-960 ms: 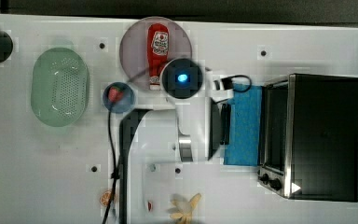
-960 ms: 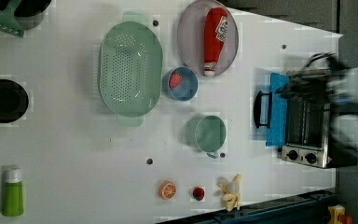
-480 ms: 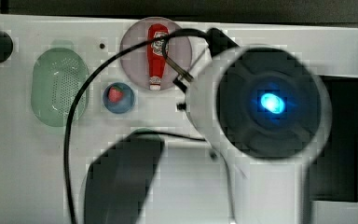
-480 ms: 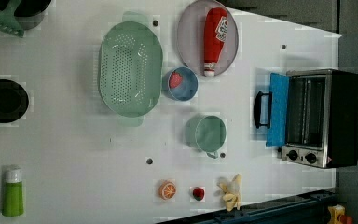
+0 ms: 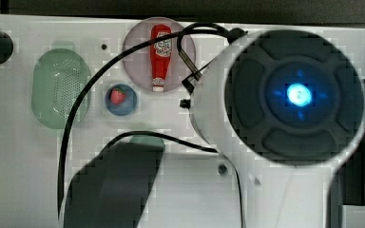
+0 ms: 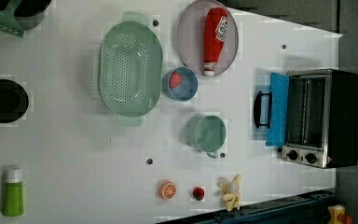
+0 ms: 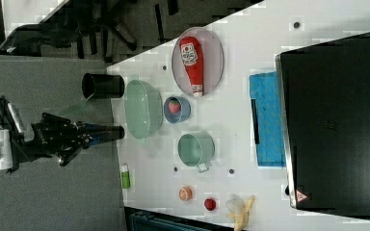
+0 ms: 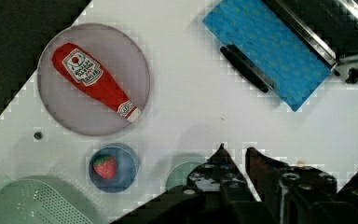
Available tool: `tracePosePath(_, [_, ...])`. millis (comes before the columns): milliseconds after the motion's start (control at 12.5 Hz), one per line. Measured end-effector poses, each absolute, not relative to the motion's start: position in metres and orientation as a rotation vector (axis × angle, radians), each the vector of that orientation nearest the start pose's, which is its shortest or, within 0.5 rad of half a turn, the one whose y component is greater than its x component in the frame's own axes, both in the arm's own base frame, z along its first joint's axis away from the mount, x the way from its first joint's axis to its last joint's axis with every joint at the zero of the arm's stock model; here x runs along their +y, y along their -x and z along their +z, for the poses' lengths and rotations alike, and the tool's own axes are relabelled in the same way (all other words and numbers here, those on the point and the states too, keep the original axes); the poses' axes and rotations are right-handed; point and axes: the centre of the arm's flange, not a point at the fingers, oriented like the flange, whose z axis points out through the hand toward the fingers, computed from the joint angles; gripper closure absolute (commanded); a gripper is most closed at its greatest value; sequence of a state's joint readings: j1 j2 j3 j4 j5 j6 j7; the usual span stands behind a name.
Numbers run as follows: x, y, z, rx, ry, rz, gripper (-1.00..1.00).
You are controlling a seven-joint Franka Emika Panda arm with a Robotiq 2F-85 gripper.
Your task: Flap open oven.
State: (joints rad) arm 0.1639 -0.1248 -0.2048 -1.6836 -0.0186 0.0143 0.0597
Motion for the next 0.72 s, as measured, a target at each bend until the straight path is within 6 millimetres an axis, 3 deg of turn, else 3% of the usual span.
tracePosePath(400, [-0.024,-0.531,0.601,1.417,2.838,0.054,0.65])
tracePosePath(720, [-0.023,-0.533,0.593,1.44,2.834,0.077,0.65])
